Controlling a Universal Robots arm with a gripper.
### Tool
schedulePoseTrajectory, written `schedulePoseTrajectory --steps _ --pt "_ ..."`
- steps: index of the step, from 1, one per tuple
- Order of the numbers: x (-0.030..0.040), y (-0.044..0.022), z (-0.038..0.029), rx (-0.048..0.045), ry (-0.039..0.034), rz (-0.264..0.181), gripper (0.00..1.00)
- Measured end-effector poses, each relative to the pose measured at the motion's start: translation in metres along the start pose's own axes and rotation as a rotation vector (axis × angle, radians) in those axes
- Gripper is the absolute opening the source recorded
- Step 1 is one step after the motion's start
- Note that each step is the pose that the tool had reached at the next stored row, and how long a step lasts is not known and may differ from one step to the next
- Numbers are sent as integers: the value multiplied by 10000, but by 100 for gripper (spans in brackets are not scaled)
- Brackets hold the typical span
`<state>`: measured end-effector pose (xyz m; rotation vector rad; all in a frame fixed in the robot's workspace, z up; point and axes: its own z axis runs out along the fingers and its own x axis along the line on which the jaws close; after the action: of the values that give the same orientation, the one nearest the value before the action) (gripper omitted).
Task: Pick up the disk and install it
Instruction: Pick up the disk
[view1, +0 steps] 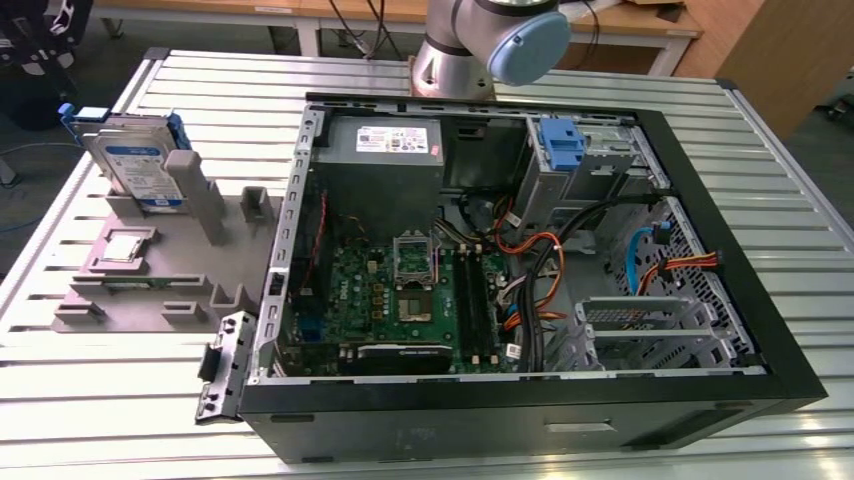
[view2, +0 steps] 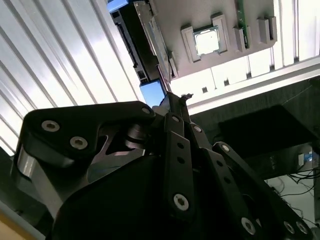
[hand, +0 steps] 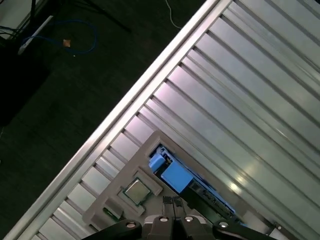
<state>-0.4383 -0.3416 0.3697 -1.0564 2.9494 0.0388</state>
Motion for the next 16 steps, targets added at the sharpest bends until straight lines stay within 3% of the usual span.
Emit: schedulePoseTrajectory --steps 8,16 --pt "0 0 1 -17 22 -1055 10" --pt "0 0 5 -41 51 -2475 10"
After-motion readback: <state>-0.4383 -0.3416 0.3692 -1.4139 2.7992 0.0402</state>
